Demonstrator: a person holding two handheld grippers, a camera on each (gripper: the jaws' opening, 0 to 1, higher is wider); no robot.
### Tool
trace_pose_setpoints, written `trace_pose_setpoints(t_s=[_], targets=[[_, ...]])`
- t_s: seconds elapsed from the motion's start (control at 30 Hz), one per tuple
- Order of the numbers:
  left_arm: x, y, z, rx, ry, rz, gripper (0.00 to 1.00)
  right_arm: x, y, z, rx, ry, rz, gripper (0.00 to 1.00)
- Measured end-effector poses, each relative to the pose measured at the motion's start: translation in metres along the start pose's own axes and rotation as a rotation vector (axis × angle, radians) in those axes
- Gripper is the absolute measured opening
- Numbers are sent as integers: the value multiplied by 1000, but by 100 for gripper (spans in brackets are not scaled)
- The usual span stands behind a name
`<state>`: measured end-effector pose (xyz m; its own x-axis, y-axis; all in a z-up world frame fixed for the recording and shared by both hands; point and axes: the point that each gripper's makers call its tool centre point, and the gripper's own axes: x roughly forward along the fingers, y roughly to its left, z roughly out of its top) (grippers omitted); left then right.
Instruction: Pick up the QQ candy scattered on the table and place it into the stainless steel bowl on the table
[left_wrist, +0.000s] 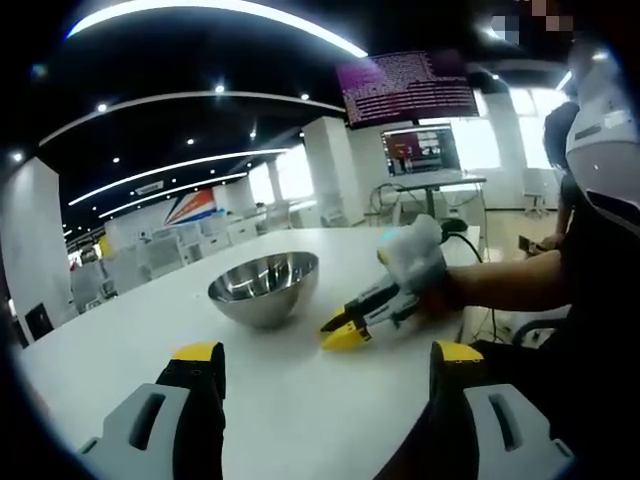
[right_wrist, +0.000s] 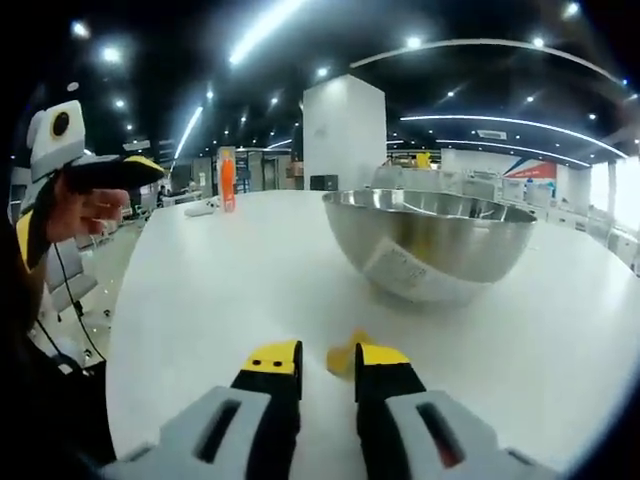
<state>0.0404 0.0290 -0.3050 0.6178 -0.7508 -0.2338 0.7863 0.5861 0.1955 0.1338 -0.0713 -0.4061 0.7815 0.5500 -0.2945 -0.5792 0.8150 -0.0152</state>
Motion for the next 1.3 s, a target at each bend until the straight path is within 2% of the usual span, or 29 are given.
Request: trace_pose_setpoints(t_s=[0.1,0.13,0.17,0.2,0.23,0.43,0.67,0.87,0.97,1.17,1.3], targets=[[0,1,-1,-2,0,1,85,0,-1,-1,-7,2,-5,17],[0,1,-1,-2,0,1,85,1,-1,-3,-18,13,-7,11],[0,1,-1,-1,1,1,85,1,-2,-7,-40,37,-5,8],[0,1,-1,-1,3,1,85,2,-1,-3,-87,11,0,8],[0,1,-2,0,5,2,85,2,-1,-4,-106,14,1,7],[0,1,-3,-1,5,1,85,2,1,-4,-72,12,2,6],[-1,1,-1,-1,0,3,85,1,3,-3,-71,8,4,6],[-2,5,-2,-1,3,10,85,-7,10,0,-49,5,34,6],[-1,5,-1,1,1,11,85,-13,17,10,-49,-3,60,6],[0,7,3,4,-8,15,85,-25,34,31,-117,-25,85,6],[0,7,2,7,-4,14,85,-42,48,66,-154,-84,122,6]])
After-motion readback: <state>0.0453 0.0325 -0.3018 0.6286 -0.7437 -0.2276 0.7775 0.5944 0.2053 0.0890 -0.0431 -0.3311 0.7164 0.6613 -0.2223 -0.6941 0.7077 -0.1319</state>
